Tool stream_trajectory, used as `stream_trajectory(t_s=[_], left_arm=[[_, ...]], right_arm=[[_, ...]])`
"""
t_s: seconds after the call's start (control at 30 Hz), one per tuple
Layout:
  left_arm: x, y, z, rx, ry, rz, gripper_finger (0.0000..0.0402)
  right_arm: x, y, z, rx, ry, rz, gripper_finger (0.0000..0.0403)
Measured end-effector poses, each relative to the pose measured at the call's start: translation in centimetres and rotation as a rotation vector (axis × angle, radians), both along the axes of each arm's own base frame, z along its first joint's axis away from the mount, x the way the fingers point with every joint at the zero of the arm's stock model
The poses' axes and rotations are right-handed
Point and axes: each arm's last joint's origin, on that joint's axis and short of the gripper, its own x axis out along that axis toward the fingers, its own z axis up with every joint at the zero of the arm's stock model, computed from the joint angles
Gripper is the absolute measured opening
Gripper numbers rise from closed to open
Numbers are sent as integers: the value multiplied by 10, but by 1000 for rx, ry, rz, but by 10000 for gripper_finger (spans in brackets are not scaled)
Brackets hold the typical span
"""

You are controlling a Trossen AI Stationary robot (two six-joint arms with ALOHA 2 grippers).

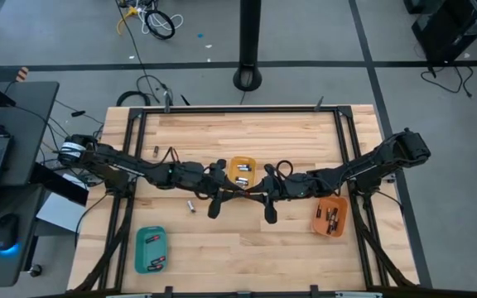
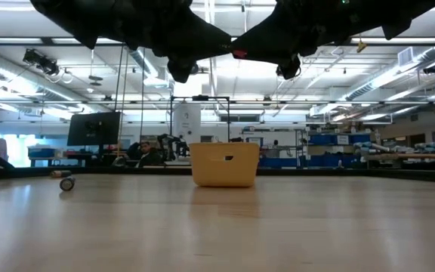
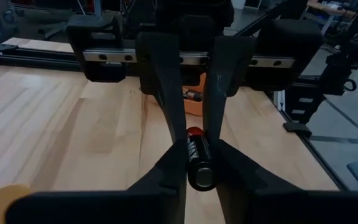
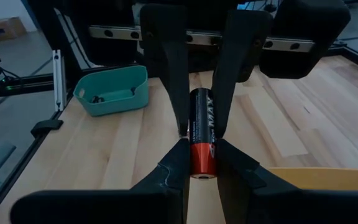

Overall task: Sort batteries
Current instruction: Put the red battery into the blue bin

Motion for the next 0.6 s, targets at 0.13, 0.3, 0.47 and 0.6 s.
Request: stream_trajectory(t_s=[0.13,0.3,0.47,0.6], left_arm=[[0,0,-1,8,7,5,58],[0,0,-1,35,3,8,58],[0,0,0,60,-1,9,58],[-3,1,4,85,-12,7,58]], right_arm=[[0,0,0,-2,0,-4,64],[0,0,0,-5,-2,-5,69],[0,-1,0,-20,-5,-19,81],[0,-2,3,-30,-30,-53,111]])
